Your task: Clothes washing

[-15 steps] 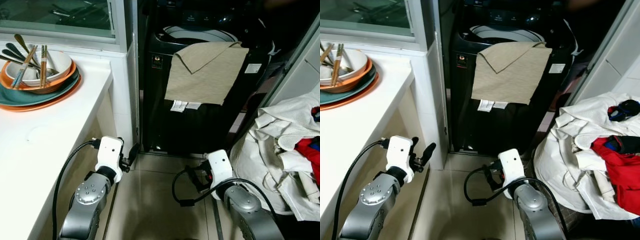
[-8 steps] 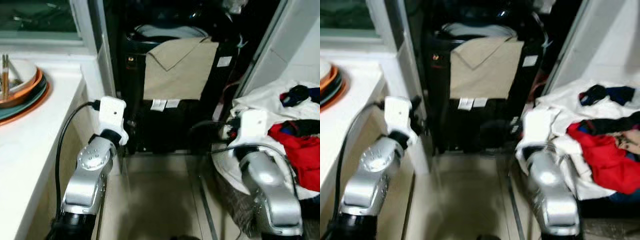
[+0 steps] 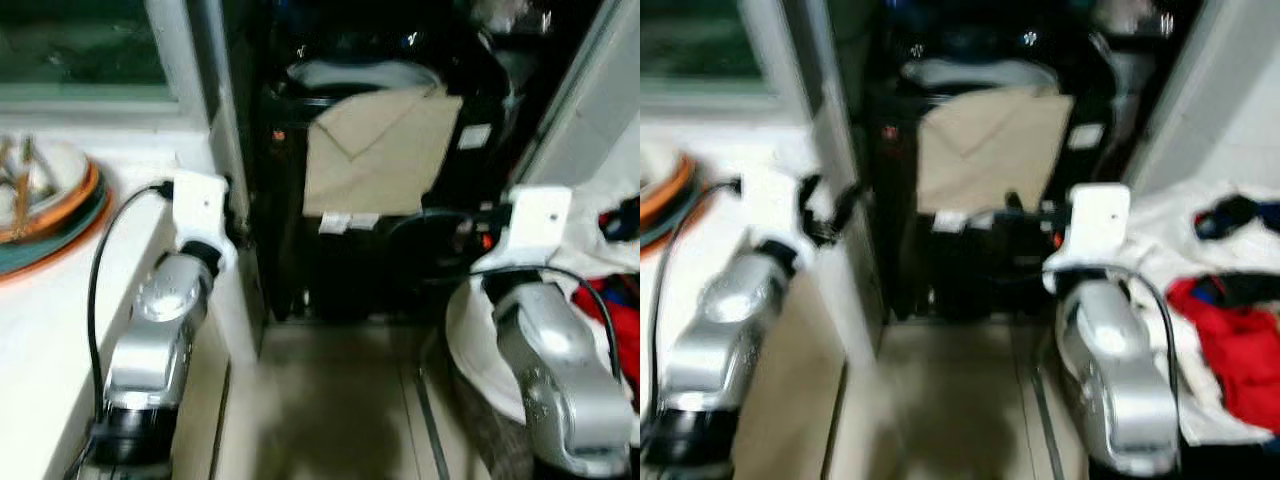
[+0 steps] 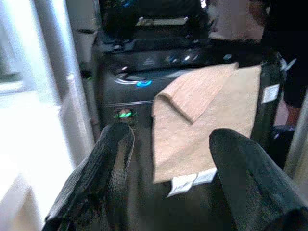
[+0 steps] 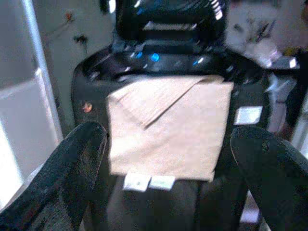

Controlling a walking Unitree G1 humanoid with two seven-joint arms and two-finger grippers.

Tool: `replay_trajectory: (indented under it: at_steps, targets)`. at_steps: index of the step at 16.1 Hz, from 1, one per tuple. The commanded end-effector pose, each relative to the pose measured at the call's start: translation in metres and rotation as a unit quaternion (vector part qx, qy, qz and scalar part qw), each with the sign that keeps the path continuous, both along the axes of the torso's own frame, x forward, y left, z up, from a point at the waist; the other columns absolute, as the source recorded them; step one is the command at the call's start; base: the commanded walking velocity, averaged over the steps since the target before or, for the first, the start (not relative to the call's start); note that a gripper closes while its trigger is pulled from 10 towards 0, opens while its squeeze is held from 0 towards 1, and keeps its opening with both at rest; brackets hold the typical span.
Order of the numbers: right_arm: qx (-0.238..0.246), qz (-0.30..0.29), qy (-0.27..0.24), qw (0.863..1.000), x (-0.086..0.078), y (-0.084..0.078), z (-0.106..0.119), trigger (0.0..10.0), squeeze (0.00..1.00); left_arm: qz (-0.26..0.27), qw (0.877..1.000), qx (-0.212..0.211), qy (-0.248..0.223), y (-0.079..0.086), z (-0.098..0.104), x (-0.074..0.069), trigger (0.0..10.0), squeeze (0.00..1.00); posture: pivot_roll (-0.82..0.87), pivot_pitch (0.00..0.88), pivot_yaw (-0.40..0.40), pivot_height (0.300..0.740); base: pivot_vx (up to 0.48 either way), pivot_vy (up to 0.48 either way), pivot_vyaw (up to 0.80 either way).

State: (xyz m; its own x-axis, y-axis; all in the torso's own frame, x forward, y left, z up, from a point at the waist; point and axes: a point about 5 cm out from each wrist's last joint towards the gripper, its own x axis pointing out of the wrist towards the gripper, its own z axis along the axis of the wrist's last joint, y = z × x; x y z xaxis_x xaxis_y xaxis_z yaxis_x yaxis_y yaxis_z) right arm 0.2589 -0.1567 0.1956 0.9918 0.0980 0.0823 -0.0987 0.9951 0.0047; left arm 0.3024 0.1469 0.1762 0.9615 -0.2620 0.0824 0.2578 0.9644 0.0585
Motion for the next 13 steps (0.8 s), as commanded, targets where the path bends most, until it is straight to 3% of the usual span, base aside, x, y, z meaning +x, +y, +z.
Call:
replay_trajectory:
  at_steps: [1, 3, 6, 10, 13]
  targets:
    - [-0.004, -0.021, 0.004, 1.0, -0.0006, -0.0087, 0.0022, 10.0, 0.0, -0.022, 1.0, -0.009, 0.008, -0.0127, -0.001, 0.0006, 10.0, 0.0, -0.15, 0.0, 0.02, 0.74, 0.33, 0.0, 0.0]
    - [-0.006, -0.027, 0.012, 1.0, -0.0023, -0.01, -0.0007, 10.0, 0.0, -0.025, 1.0, -0.012, 0.015, -0.0152, -0.0032, -0.0001, 10.0, 0.0, -0.16, 0.0, 0.021, 0.74, 0.328, 0.0, 0.0]
    - [-0.006, -0.03, 0.023, 0.999, -0.0048, -0.0099, -0.0043, 10.0, 0.0, -0.022, 0.999, -0.014, 0.019, -0.0149, -0.0052, -0.0006, 10.0, 0.0, -0.15, 0.0, 0.013, 0.74, 0.326, 0.0, -0.8]
    - [-0.002, -0.021, 0.035, 0.999, -0.0043, -0.0065, -0.0077, 10.0, 0.0, -0.005, 1.0, -0.017, 0.017, -0.0089, -0.0026, -0.0009, 10.0, 0.0, -0.15, 0.0, 0.005, 0.74, 0.327, 0.0, 0.0]
    - [-0.008, -0.009, 0.033, 0.999, -0.0038, -0.0026, -0.007, 10.0, 0.0, -0.002, 1.0, -0.014, 0.015, -0.0067, -0.001, 0.0, 10.0, 0.0, -0.15, 0.0, 0.014, 0.74, 0.324, 0.0, -0.53]
